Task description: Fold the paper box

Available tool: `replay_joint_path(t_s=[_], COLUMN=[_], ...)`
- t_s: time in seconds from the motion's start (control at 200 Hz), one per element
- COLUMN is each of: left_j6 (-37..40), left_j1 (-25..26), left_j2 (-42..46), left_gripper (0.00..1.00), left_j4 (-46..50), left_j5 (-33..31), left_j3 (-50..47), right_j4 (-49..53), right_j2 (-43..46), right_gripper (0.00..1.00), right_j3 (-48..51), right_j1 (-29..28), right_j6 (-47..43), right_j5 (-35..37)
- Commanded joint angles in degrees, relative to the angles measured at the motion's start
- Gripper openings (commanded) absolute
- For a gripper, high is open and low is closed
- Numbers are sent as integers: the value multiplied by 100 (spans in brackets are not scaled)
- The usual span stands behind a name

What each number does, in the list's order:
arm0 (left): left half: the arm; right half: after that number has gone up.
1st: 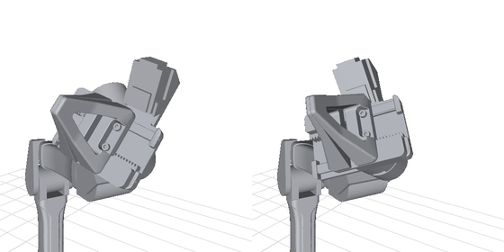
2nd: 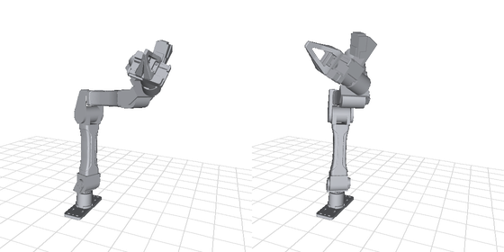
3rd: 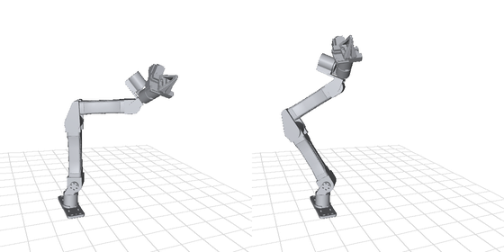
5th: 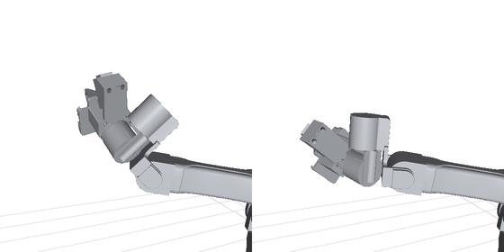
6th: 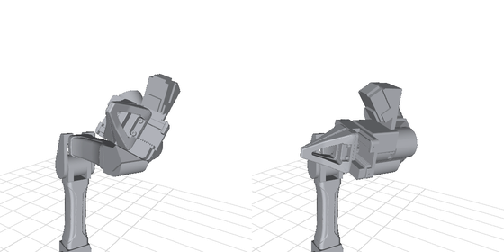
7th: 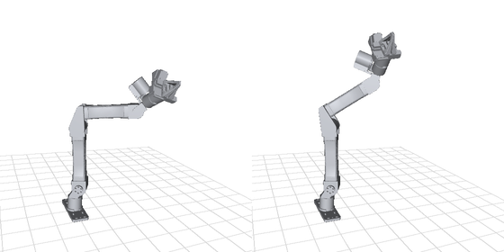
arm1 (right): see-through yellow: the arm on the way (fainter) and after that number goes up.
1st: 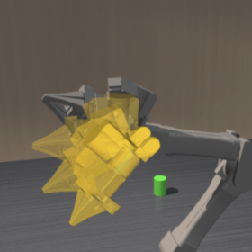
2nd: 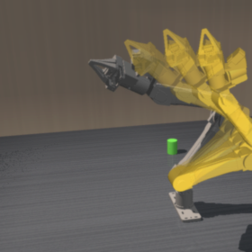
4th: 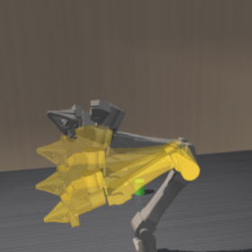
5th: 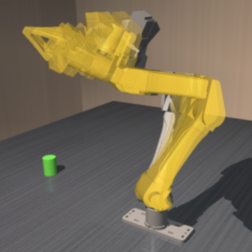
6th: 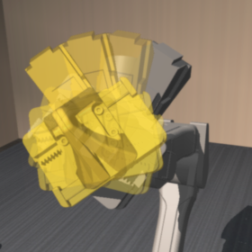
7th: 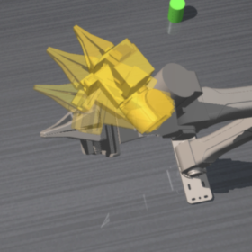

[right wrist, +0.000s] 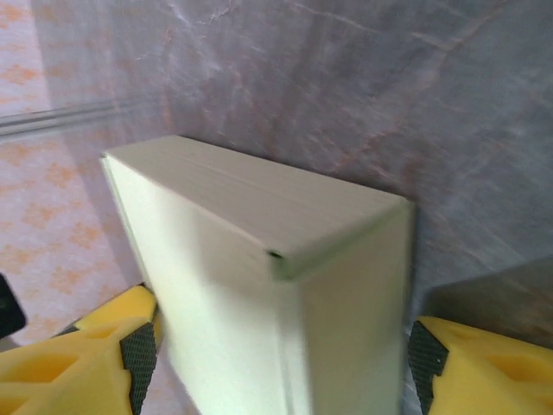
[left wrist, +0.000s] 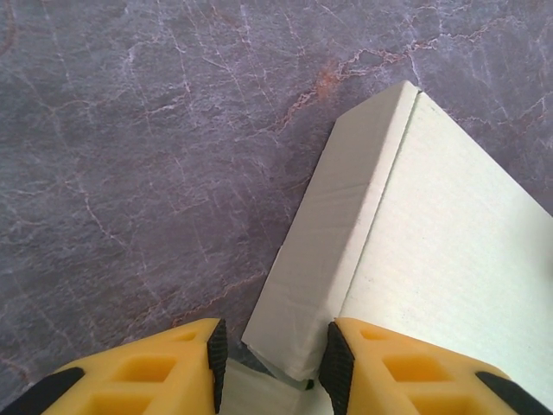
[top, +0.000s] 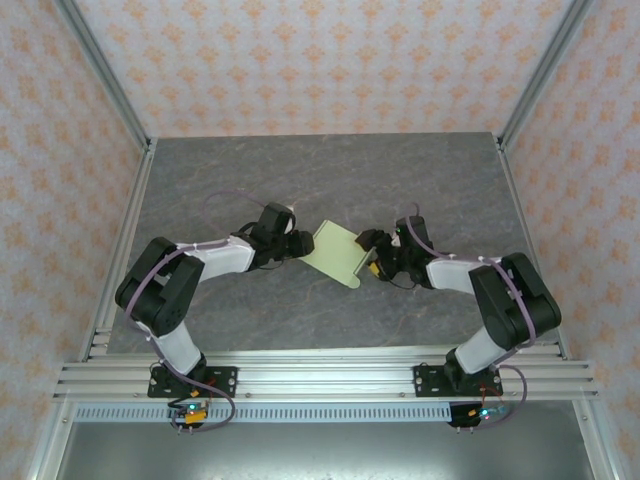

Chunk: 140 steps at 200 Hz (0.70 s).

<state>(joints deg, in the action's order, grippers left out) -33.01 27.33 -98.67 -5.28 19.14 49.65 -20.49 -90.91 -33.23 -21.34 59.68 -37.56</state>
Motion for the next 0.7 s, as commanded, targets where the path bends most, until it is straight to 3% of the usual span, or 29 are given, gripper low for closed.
replay_joint_path(t_s=[0.0, 0.29, 0.696], left_j6=[71, 76, -128], left_j1=[-72, -211, -405], left_j2=[-361, -446, -590], left_gripper=[36, 34, 30], left_j4=[458, 440, 321], left_j5=[-77, -86, 26], left_j3=[-215, -237, -281], right_j4=[-788, -719, 512], right_j2=[-285, -99, 611], right_gripper=[78, 78, 79], right_j3=[122, 107, -125], right_j1=[-54, -63, -229], right_j6=[414, 432, 158], right_j5=[-133, -116, 429])
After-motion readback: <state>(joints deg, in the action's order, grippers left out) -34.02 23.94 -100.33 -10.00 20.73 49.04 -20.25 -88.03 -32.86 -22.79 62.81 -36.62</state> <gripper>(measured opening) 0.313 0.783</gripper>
